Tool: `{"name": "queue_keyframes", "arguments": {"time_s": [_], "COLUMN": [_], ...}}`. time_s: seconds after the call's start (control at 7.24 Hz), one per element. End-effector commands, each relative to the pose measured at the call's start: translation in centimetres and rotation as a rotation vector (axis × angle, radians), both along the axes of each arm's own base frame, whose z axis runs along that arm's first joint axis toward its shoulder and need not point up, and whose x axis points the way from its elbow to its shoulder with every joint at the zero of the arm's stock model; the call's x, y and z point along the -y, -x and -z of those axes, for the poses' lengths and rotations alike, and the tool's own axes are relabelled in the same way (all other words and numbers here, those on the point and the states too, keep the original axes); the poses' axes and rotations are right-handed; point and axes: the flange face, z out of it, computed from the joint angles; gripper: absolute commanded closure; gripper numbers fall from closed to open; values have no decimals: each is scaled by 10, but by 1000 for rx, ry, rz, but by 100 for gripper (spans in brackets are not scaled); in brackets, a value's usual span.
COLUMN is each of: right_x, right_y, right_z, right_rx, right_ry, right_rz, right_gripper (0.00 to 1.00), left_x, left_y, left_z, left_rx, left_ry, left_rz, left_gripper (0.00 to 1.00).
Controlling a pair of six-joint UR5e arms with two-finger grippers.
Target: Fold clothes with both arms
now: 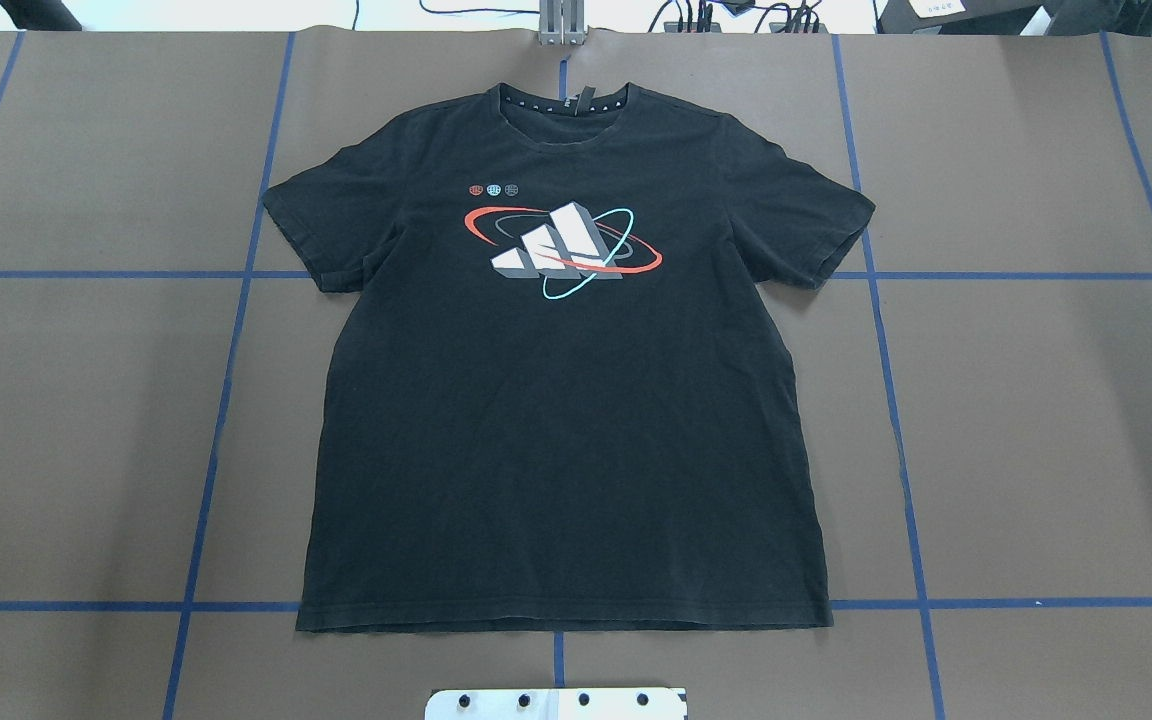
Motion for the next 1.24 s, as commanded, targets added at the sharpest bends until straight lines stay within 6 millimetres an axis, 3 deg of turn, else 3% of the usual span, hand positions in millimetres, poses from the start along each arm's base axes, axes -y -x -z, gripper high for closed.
{"name": "queue_keyframes", "arguments": {"time_s": [0.0, 0.41, 0.69, 0.83, 1.11], "right_x": [1, 9, 22, 30, 40], "right_y": [0, 4, 4, 9, 14], "right_z": [1, 15, 31, 43, 57], "right_rx": [0, 5, 5, 8, 1], "right_ry": [-1, -31, -130, -237, -385], "right_rz": [-1, 6, 5, 9, 15], "right_gripper": [0, 0, 0, 0, 0], "left_x": [2, 4, 13, 18, 46], "left_y": [0, 1, 9, 9, 11], "left_z": [5, 8, 10, 21, 64], "left_rx": [-1, 12, 118, 113, 86], "left_ry": [-13, -101, -165, -255, -381], "left_rz": [0, 4, 28, 36, 134], "left_gripper": [1, 1, 1, 1, 1]}}
